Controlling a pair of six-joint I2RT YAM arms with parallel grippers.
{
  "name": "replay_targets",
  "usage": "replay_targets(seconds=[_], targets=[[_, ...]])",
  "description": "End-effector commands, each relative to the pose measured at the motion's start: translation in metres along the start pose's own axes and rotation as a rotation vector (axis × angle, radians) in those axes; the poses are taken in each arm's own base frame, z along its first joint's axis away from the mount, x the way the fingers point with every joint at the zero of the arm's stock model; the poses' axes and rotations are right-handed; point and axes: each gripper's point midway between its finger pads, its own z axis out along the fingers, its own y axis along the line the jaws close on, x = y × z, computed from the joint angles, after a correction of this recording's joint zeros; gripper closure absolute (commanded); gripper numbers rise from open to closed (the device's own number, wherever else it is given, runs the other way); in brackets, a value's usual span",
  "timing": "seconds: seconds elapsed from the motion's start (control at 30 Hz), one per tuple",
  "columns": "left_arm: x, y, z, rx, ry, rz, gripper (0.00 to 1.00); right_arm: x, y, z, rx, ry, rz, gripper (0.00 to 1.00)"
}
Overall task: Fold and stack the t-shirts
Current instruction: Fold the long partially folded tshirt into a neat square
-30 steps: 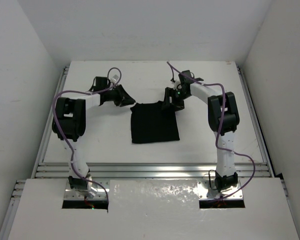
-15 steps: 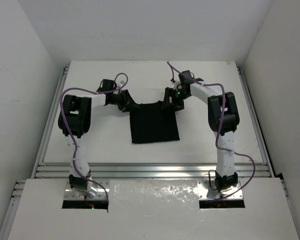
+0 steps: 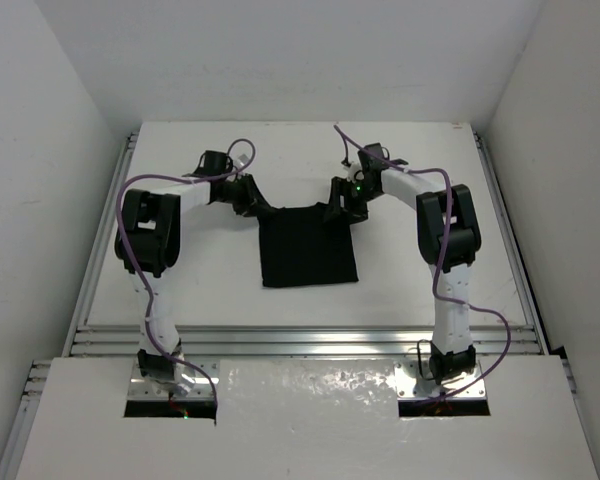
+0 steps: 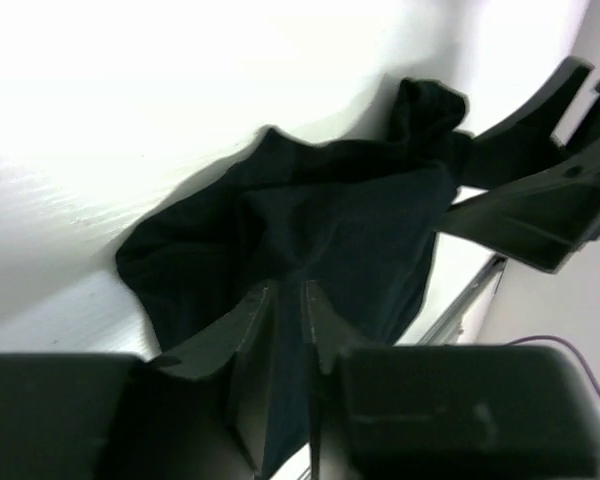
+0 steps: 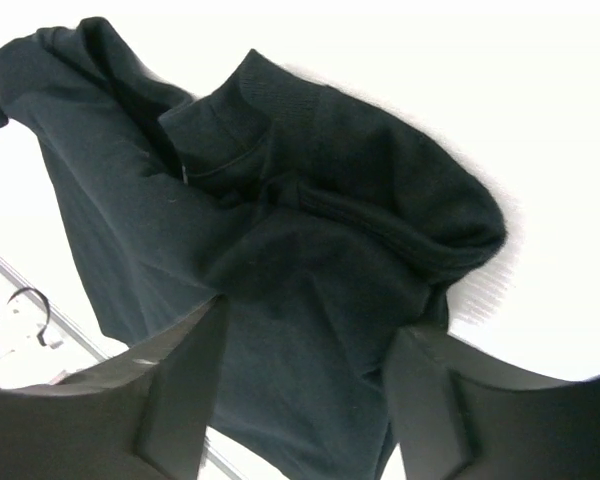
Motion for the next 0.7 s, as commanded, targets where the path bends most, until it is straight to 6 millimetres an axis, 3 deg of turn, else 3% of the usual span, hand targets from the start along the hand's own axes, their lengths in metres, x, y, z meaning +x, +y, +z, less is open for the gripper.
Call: replay_targets(seconds=[0.0,0.07,0.13,0.17,0.3,0.43,0.53,0.67], targets=[[-0.016,-0.032,-0.009,0.104,-0.052,0.046,0.88,-0.006,0.02,-0.015,-0.05,-0.035,-0.033,0.41],[-0.017,-0.034,-0.011,0.097,-0.065,0.037,0.88,-0.004,0.019,-0.013,-0.052,-0.031,-0.026,0.49],[-0.019,-0.021,-0.009,0.024,-0.075,0.005,0.82,-0.002,0.017,-0.01,-0.05,-0.039,-0.016,0.49],[-0.02,-0.015,-0.009,-0.012,-0.078,-0.001,0.72,-0.003,0.019,-0.014,-0.051,-0.056,-0.017,0.49],[-0.021,0.005,-0.007,-0.114,-0.075,0.003,0.67,-0.008,0.018,-0.018,-0.036,-0.094,-0.01,0.46],[-0.017,0.014,0.002,-0.113,-0.051,0.009,0.73,-0.008,0.02,-0.021,-0.032,-0.11,-0.016,0.46],[-0.012,0.013,0.013,-0.046,-0.024,0.01,0.83,-0.005,0.02,-0.022,-0.037,-0.105,-0.009,0.47],[-0.02,0.026,0.008,-0.153,-0.074,-0.012,0.89,-0.003,0.007,-0.027,0.05,-0.12,0.034,0.37]])
